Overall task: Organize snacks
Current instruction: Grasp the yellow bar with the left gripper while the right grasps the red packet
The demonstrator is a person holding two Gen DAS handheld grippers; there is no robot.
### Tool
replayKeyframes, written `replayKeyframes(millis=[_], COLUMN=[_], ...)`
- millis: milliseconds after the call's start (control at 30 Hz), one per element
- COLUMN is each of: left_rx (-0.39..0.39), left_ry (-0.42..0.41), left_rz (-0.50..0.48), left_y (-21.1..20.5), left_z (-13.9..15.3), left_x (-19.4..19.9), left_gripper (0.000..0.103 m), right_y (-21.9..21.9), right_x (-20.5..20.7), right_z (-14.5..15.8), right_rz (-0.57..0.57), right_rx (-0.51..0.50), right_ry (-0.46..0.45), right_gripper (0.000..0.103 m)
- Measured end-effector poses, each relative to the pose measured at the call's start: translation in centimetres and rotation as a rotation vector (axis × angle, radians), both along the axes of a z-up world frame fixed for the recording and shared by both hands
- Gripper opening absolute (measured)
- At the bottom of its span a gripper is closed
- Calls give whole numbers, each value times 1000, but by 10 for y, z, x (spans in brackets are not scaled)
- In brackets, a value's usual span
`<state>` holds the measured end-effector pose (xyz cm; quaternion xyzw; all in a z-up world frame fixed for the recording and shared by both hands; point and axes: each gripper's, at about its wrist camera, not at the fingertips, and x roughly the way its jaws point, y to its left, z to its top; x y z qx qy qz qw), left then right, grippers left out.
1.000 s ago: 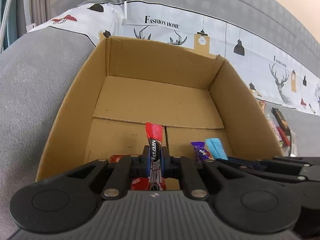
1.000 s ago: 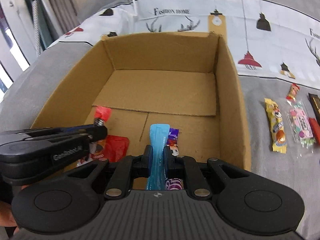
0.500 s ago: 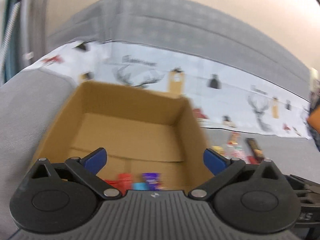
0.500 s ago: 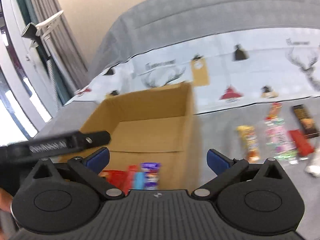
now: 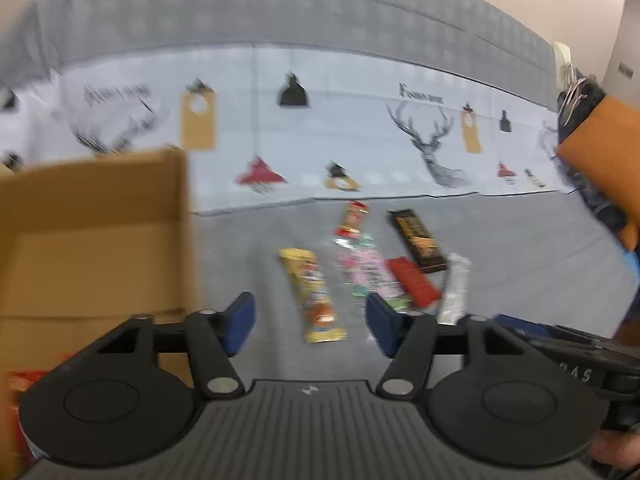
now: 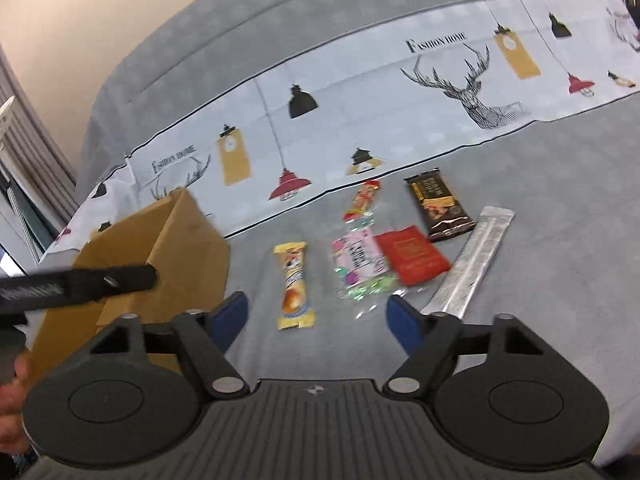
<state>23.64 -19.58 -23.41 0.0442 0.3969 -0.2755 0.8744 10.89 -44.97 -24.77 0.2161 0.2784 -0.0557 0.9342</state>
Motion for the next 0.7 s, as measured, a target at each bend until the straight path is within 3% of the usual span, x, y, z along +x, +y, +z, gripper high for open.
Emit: replayKeyframes(millis=[100, 200, 233, 333, 400, 467, 567, 667, 700], left_rx=[2, 81, 104, 135, 133, 105, 130, 141, 129], left_ry=[63, 127, 163, 254, 304, 288, 248, 226, 230], left_rz=[-1, 22, 43, 84, 105, 104, 80, 88, 92], left_y=[-27, -54, -59, -66, -64, -62, -67, -65, -62], left_z=[-21, -54, -68, -104, -124, -128, -130, -130, -130], left_x=[19, 44, 54, 82, 93, 95, 94, 94, 95], left_gripper=[55, 55, 55, 52, 49, 48, 42, 27, 27], right_y=[-26, -40, -45, -75, -85, -82, -76, -72, -72], right_x=[10, 33, 42, 70, 83, 90, 102, 109, 112], right_z=[8, 1, -6, -43, -60, -64, -66, -73, -77], right_rz=[22, 71, 86, 68, 45, 14, 0, 4, 19], right_rx=[33, -103, -119, 20, 75, 28, -33, -105, -106], right_ry=[-19, -9, 13, 118, 163, 183, 185, 207, 222], right_gripper=[76, 76, 71, 48, 46, 46, 47, 57, 57])
